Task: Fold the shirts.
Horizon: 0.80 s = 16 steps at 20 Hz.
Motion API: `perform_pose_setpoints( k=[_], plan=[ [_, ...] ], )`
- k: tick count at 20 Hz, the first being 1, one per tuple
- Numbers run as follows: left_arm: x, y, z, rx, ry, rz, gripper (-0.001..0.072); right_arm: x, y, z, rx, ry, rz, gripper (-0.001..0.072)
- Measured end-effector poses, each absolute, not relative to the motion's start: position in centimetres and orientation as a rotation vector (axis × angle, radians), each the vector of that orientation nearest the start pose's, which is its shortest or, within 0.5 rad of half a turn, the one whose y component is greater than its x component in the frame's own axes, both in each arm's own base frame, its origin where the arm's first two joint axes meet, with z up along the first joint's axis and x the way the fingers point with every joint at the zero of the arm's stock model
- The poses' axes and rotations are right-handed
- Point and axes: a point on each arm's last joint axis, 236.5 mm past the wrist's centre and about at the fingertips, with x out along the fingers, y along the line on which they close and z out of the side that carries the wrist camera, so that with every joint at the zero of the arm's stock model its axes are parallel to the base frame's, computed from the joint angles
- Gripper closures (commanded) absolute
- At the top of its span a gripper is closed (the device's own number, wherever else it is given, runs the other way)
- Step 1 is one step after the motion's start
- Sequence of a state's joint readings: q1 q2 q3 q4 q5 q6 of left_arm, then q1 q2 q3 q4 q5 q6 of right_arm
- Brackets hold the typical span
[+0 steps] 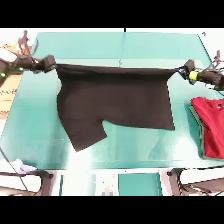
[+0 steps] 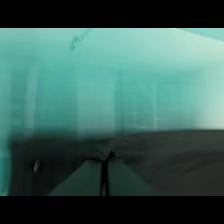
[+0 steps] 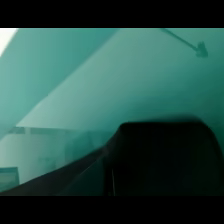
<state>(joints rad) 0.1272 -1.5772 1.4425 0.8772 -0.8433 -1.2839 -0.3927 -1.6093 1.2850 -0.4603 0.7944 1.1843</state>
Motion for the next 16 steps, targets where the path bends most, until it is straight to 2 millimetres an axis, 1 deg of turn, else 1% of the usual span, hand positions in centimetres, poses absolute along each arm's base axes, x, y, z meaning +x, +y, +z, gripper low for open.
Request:
perform_pose_setpoints(
  k=[2,4,5,7,9,12,15,16],
  plan=[
    [54.6,-4.2,3.4,-0.483,0.862,-0.243,0.0685,54.9,-6.0,0.9,0.949,0.744,0.094,0.0697],
    [54.7,-4.1,1.8,-0.475,0.887,-0.235,0.0686,55.2,-6.0,-0.6,0.954,0.773,0.097,0.0698],
    [54.6,-3.9,1.2,-0.464,0.9,-0.232,0.0686,54.9,-5.9,-1.1,0.95,0.793,0.106,0.0698],
    [53.8,-3.8,-0.1,-0.429,0.949,-0.236,0.0686,53.8,-5.5,-2.6,0.941,0.852,0.107,0.0699],
    [52.6,-3.8,-1.4,-0.398,1.01,-0.245,0.0686,52.1,-5.2,-3.8,0.922,0.912,0.099,0.0698],
    [51.0,-3.8,-3.2,-0.372,1.082,-0.258,0.0685,49.3,-4.8,-4.9,0.88,0.984,0.076,0.0698],
    [50.3,-3.9,-3.9,-0.359,1.113,-0.265,0.0685,47.7,-4.9,-5.6,0.855,1.022,0.048,0.0693],
    [50.1,-4.0,-4.1,-0.354,1.12,-0.267,0.0649,47.4,-4.9,-5.7,0.852,1.027,0.042,0.0511]
  ],
)
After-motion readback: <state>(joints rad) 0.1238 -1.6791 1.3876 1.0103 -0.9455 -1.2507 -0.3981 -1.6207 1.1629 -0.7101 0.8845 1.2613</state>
